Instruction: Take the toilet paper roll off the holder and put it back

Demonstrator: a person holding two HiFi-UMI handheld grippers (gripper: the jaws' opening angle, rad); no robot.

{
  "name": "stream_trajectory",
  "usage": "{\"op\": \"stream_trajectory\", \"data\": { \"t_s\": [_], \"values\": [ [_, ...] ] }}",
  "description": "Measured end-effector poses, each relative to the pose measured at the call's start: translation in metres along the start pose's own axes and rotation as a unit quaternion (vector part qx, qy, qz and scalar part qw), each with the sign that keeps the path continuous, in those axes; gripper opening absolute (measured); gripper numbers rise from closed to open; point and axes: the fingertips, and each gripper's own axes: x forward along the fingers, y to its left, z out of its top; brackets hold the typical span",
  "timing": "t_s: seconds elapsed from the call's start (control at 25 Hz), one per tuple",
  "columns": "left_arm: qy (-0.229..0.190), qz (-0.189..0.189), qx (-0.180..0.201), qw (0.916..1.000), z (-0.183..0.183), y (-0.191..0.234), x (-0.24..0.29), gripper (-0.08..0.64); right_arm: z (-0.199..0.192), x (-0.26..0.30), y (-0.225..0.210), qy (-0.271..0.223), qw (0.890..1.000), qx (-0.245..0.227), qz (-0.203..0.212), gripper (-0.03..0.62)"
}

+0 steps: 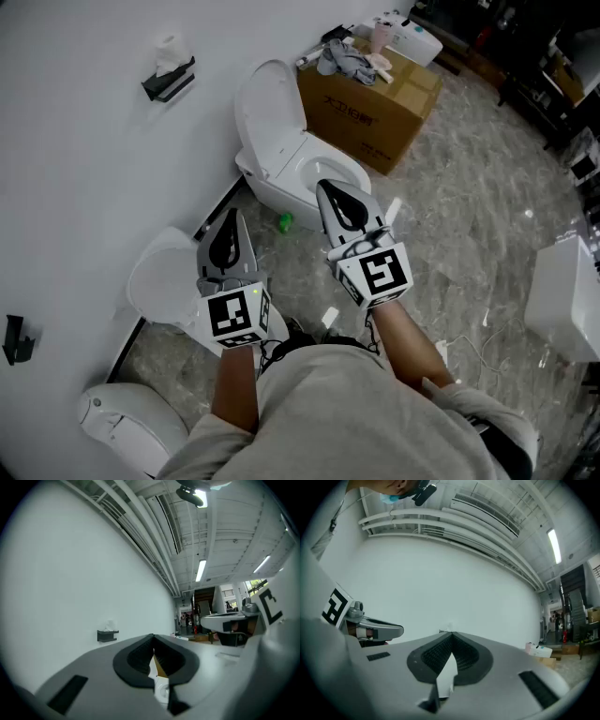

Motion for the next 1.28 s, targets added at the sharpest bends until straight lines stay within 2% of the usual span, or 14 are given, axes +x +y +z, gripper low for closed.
{"op": "stream_trajectory", "data": {
  "t_s": [0.24, 0.64, 0.84, 1.04, 1.28],
  "values": [
    [0.001, -0.011, 0.014, 0.9998, -0.004, 0.027, 0.009, 0.011, -0.001, 0.020, 0.007, 0.001, 1.000, 0.003, -0.011, 0.003],
    [0.015, -0.005, 0.002, 0.9999, -0.020, 0.051, 0.034, 0.011, -0.022, 0.044, -0.002, 0.017, 1.000, 0.010, -0.006, 0.005],
    [0.029, 0.001, 0.001, 0.9996, -0.034, 0.058, 0.061, 0.011, -0.039, 0.073, -0.013, 0.020, 0.999, 0.021, 0.013, 0.005],
    [0.042, 0.004, -0.035, 0.9985, -0.043, 0.067, 0.099, 0.011, -0.051, 0.112, -0.032, 0.020, 0.999, 0.032, 0.034, 0.005],
    [0.058, 0.024, -0.028, 0.9977, -0.051, 0.077, 0.158, 0.009, -0.073, 0.167, -0.061, 0.027, 0.996, 0.042, 0.067, 0.003]
  ]
}}
